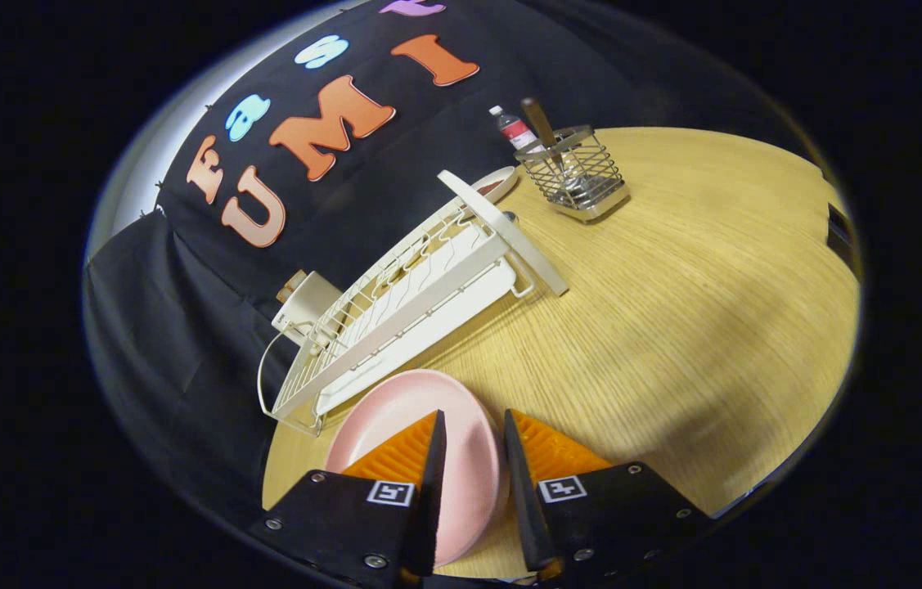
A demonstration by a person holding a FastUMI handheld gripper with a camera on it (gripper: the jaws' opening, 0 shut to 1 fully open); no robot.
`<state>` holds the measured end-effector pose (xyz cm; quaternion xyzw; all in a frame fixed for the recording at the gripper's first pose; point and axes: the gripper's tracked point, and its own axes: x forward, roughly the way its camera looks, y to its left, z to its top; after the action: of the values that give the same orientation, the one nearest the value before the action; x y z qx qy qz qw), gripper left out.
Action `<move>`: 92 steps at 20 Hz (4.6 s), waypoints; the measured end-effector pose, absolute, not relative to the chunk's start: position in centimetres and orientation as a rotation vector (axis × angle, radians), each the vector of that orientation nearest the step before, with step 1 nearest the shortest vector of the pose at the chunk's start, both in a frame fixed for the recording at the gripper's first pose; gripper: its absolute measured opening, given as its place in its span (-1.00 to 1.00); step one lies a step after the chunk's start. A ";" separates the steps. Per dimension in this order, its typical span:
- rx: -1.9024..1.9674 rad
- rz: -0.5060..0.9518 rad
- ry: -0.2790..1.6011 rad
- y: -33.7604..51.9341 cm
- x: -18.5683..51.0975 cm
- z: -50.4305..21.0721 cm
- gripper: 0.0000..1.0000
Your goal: Take the plate from the dish rack, then take the spoon from the basket and place it into the plate.
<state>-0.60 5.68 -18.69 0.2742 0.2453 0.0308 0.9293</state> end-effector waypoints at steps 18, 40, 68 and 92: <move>0.095 -0.255 -0.128 -11.6 8.1 -4.9 0.93; 0.050 -0.290 -0.049 -12.1 16.6 -5.9 -0.99; 0.013 0.119 -0.087 9.2 -2.9 -4.0 -0.99; -0.061 0.198 0.093 13.2 -2.3 -12.2 0.38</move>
<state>-2.35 13.19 -12.21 -0.0306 0.0465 0.0989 0.9935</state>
